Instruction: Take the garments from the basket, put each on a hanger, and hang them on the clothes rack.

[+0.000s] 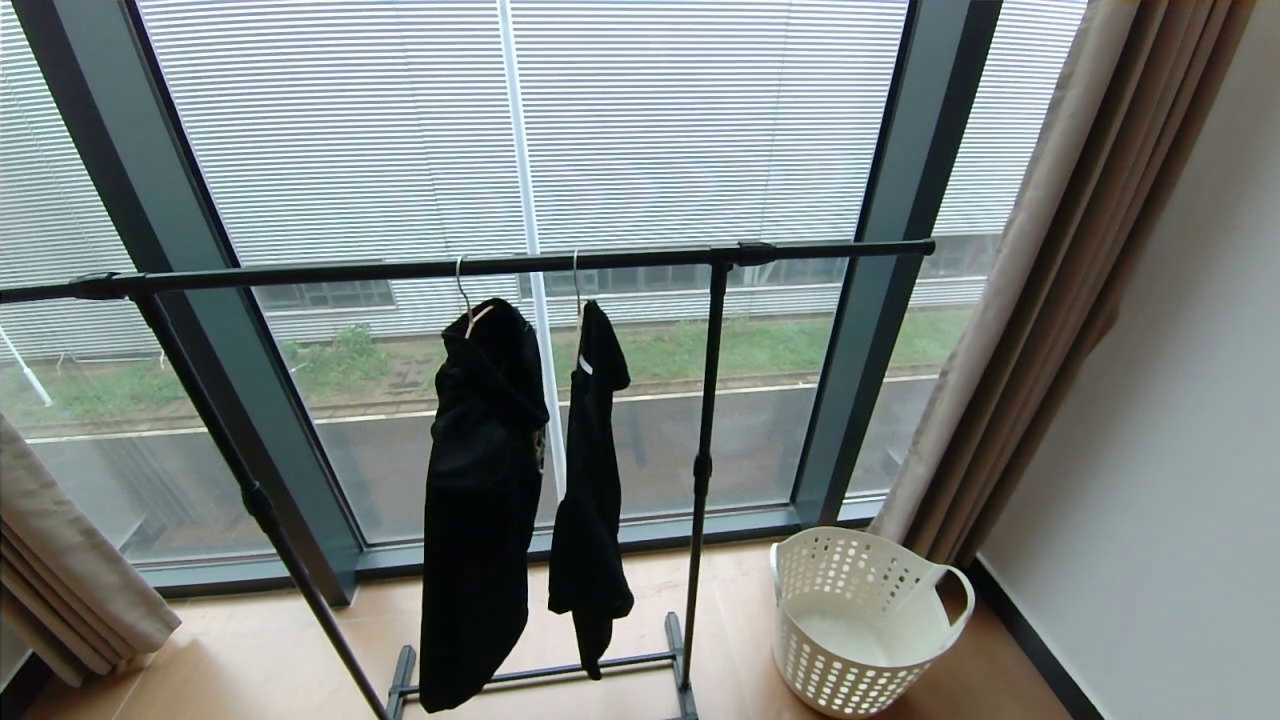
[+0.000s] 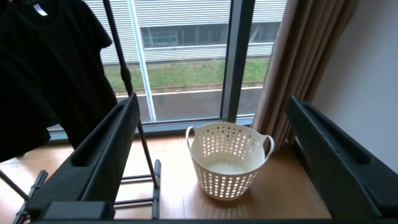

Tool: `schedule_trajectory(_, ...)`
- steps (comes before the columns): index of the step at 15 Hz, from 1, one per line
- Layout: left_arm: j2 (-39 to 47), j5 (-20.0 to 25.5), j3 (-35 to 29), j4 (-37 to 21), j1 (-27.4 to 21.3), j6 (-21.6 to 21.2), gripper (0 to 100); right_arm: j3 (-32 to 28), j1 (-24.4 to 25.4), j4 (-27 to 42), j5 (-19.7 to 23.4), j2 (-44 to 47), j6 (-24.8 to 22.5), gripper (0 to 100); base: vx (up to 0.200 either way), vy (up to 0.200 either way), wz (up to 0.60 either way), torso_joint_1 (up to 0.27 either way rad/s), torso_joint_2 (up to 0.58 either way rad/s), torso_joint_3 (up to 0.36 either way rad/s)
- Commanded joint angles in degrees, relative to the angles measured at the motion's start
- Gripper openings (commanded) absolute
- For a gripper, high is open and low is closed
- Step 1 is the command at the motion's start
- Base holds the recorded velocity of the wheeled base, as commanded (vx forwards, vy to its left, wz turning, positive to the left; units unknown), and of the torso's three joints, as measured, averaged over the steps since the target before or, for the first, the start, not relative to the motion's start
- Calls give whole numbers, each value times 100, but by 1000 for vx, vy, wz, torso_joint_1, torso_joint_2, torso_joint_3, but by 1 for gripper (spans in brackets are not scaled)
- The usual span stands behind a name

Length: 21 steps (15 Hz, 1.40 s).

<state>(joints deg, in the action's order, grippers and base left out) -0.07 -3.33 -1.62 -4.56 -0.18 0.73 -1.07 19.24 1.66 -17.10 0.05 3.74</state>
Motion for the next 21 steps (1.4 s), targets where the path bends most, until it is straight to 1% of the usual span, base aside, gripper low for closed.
schedule_trajectory(1,7,-1,-5,-1,1,15,100,-7,115,10,14,-5,4,100,0,0,0,0,0,0)
schedule_trajectory(2,7,-1,-5,-1,1,15,100,-7,124,10,32,-5,-5,100,0,0,0,0,0,0)
schedule_trajectory(3,7,-1,-5,-1,1,15,100,11,-34,1,-4,-5,-31,100,0,0,0,0,0,0)
schedule_trajectory(4,7,-1,-5,-1,1,15,100,-7,-175,10,-285,-5,-40,100,0,0,0,0,0,0)
schedule_trajectory(5,7,-1,-5,-1,1,15,100,-7,-192,28,-338,21,-40,100,0,0,0,0,0,0)
schedule_trajectory(7,7,-1,-5,-1,1,15,100,-16,-386,54,-364,487,-84,100,0,0,0,0,0,0)
schedule_trajectory(8,7,-1,-5,-1,1,15,100,-16,-895,54,-346,584,-146,100,0,0,0,0,0,0)
schedule_trajectory(9,7,-1,-5,-1,1,15,100,-16,-1739,36,-179,549,-453,100,0,0,0,0,0,0)
schedule_trajectory(10,7,-1,-5,-1,1,15,100,2,-2143,-52,322,355,-743,100,0,0,0,0,0,0)
schedule_trajectory(11,7,-1,-5,-1,1,15,100,19,-2020,-95,585,127,-761,100,0,0,0,0,0,0)
schedule_trajectory(12,7,-1,-5,-1,1,15,100,98,-1889,-210,867,-5,-620,100,0,0,0,0,0,0)
schedule_trajectory(13,7,-1,-5,-1,1,15,100,98,-1889,-175,902,4,-453,100,0,0,0,0,0,0)
schedule_trajectory(14,7,-1,-5,-1,1,15,100,107,-1889,-183,1095,4,-365,100,0,0,0,0,0,0)
schedule_trajectory(15,7,-1,-5,-1,1,15,100,107,-1889,-201,1192,4,-357,100,0,0,0,0,0,0)
schedule_trajectory(21,7,-1,-5,-1,1,15,100,98,-1889,-183,1209,13,-374,100,0,0,0,0,0,0)
